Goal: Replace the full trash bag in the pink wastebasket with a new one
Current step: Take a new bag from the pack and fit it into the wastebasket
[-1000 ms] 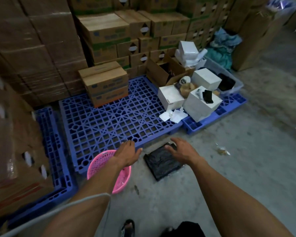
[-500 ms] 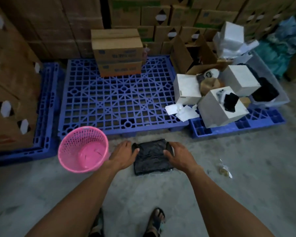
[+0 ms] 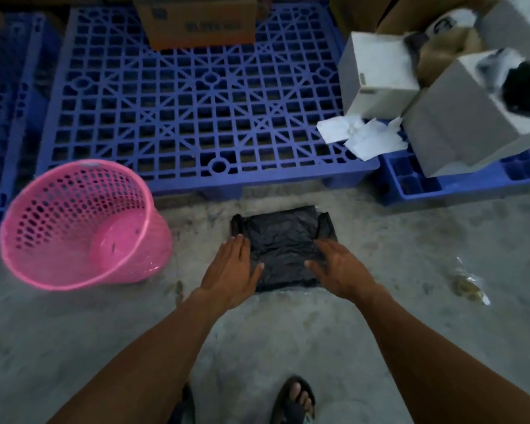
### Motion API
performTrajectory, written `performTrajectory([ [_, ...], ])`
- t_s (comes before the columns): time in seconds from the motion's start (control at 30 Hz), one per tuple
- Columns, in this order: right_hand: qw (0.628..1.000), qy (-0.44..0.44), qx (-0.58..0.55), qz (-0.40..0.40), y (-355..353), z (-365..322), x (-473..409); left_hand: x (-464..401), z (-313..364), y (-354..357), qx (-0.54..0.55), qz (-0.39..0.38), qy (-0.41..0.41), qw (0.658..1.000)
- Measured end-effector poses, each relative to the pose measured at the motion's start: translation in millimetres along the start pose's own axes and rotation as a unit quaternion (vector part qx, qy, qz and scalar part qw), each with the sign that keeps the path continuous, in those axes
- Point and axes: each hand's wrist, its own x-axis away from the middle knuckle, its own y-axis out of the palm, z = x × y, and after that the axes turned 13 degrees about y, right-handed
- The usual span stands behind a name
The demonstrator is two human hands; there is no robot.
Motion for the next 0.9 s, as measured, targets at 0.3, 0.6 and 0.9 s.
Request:
performTrajectory([
  [0.3, 0.998, -0.01, 0.037, 0.042, 141, 66, -122, -104, -65, 160, -0.042, -0.009, 0.031, 0.999],
  [0.6, 0.978, -0.077, 0.107, 0.159, 204, 106, -238, -193, -111, 256, -0.072, 0.07, 0.06, 0.993],
  [0.9, 0.986, -0.078, 0.036, 0.14, 230, 118, -281, -244, -152, 279, -0.061, 0.093, 0.112, 0.988],
])
